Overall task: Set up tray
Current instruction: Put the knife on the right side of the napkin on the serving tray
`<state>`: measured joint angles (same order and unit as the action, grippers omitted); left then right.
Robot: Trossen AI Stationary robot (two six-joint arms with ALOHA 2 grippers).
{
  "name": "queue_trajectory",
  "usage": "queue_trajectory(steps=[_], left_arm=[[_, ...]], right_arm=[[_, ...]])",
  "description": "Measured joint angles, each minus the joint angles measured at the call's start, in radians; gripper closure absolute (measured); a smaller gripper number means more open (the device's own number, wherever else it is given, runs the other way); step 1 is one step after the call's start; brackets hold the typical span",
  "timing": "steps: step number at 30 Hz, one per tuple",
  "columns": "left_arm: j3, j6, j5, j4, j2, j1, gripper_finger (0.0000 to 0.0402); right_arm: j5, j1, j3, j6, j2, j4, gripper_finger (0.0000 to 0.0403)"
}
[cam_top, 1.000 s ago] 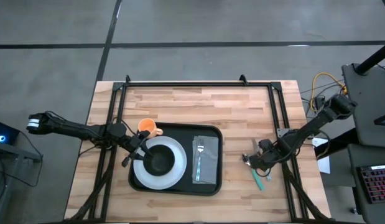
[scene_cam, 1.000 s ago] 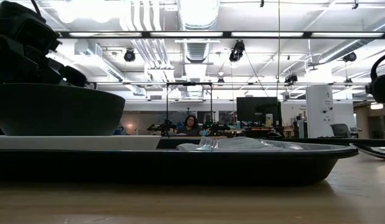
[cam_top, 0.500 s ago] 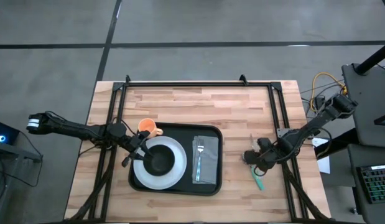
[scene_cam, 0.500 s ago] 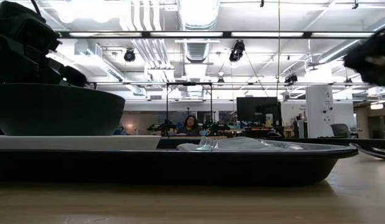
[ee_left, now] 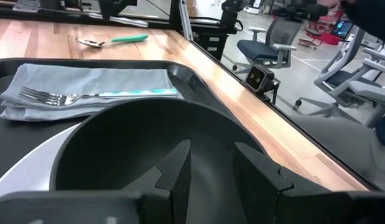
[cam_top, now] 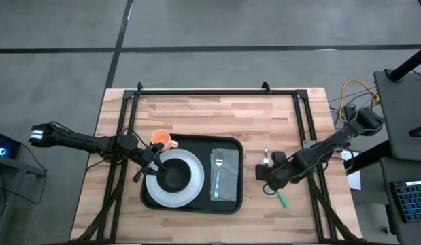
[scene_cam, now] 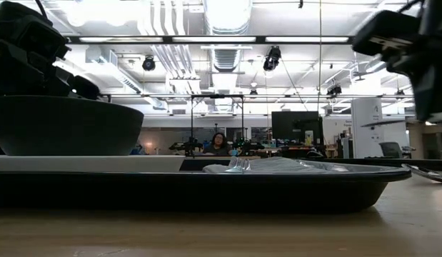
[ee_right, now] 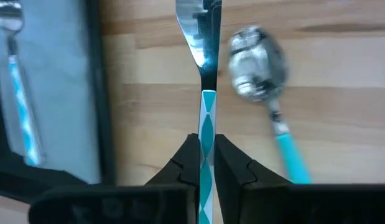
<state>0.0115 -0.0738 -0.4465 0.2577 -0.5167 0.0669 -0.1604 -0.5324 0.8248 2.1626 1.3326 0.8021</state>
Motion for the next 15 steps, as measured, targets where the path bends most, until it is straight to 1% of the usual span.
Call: queue_trajectory(steps=[9, 15], left_arm=[[0.0, 0.0, 0.0, 0.0, 0.0, 0.0, 0.0303], [-0.001, 0.0, 0.0, 0.0, 0.0, 0.0, 0.0303]], right_arm=[[0.008, 0.056, 0.149, -0.023, 0.146, 0.001, 0.039], [0.034, 0.115, 0.27, -0.077, 0.267, 0.0, 0.039]])
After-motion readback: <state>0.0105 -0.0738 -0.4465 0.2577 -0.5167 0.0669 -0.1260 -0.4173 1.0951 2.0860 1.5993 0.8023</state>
